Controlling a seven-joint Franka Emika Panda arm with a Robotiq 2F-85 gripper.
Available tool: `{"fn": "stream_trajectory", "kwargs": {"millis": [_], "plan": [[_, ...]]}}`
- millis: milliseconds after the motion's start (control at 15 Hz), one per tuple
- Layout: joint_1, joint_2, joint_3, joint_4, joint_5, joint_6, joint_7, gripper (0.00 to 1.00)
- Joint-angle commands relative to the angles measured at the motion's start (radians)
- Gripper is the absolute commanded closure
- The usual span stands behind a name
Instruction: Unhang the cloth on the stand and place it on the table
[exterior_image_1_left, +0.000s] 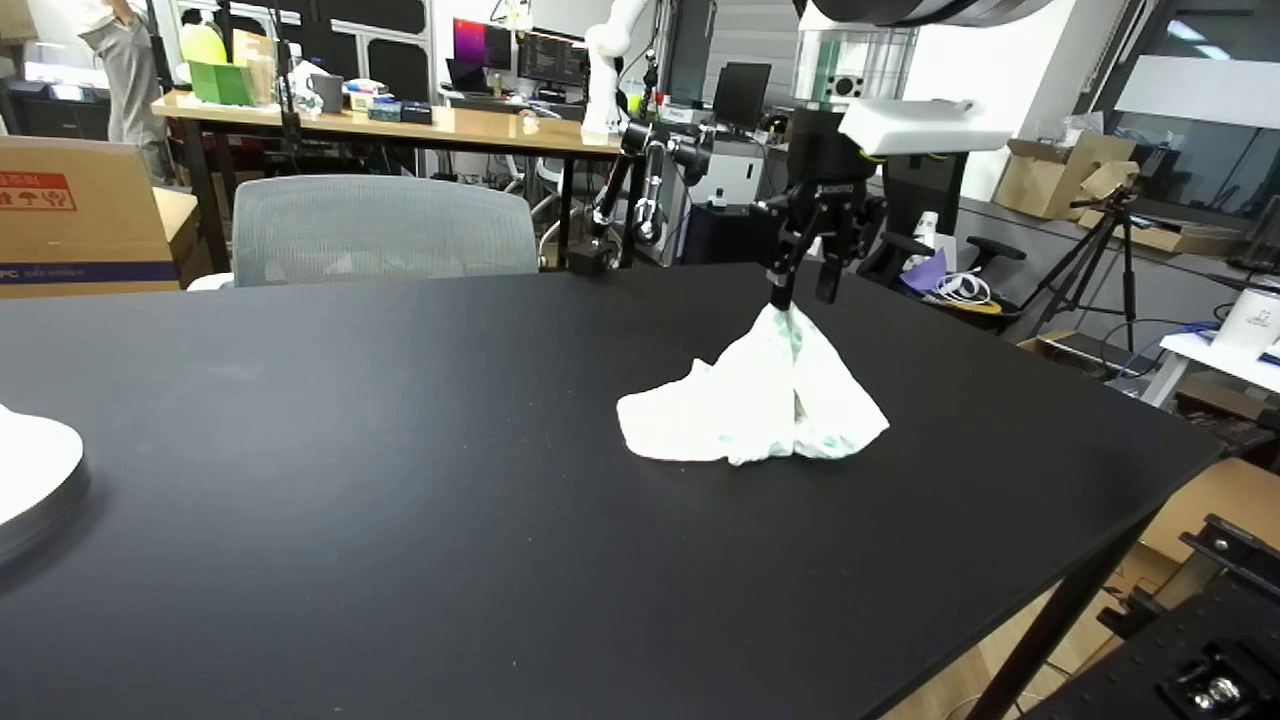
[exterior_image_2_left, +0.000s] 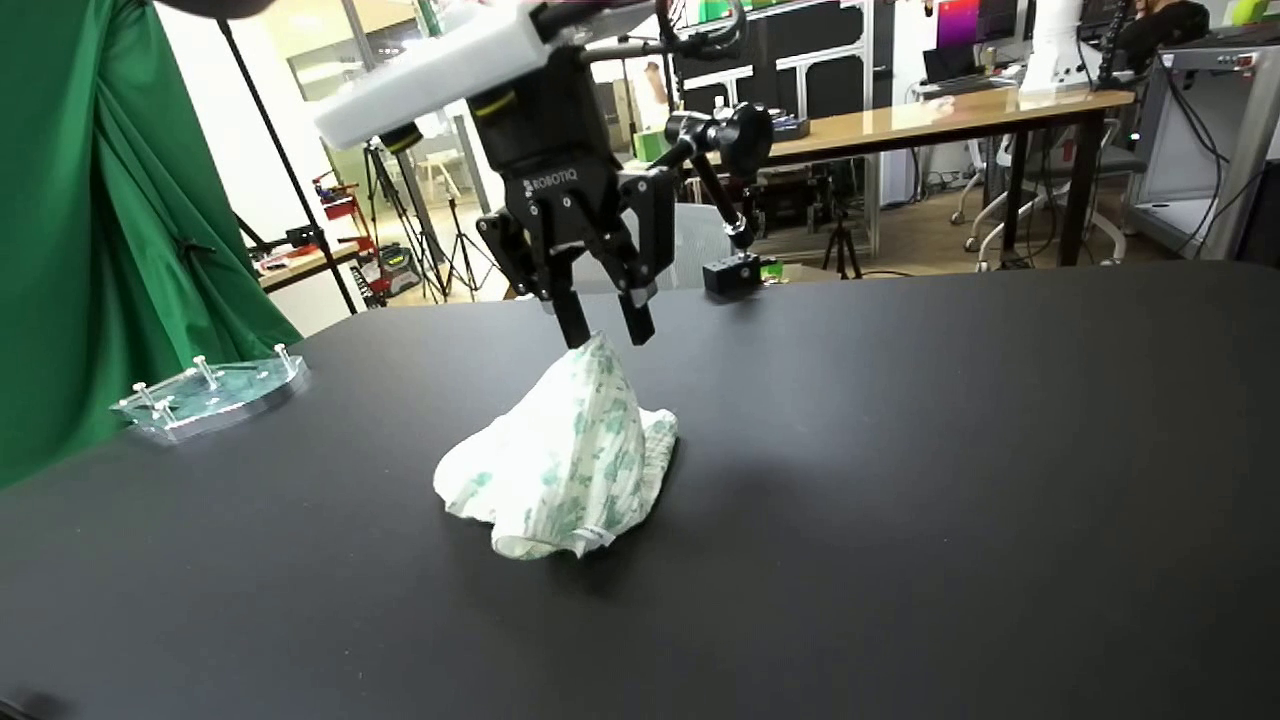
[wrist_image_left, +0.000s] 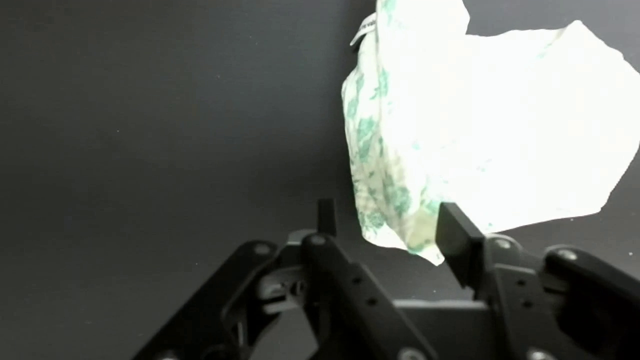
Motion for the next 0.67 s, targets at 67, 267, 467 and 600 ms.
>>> {"fn": "stream_trajectory", "kwargs": {"millis": [67, 267, 467, 600], "plan": [[0.026, -0.126, 0.021, -0.038, -0.032, -0.078, 0.057, 0.07], [0.031, -0.181, 0.048, -0.035, -0.013, -0.166, 0.079, 0.0], [0.025, -0.236, 0.065, -0.048, -0.004, -0.213, 0.072, 0.0], [0.019, -0.271, 0.069, -0.063, -0.002, -0.23, 0.061, 0.0]]}}
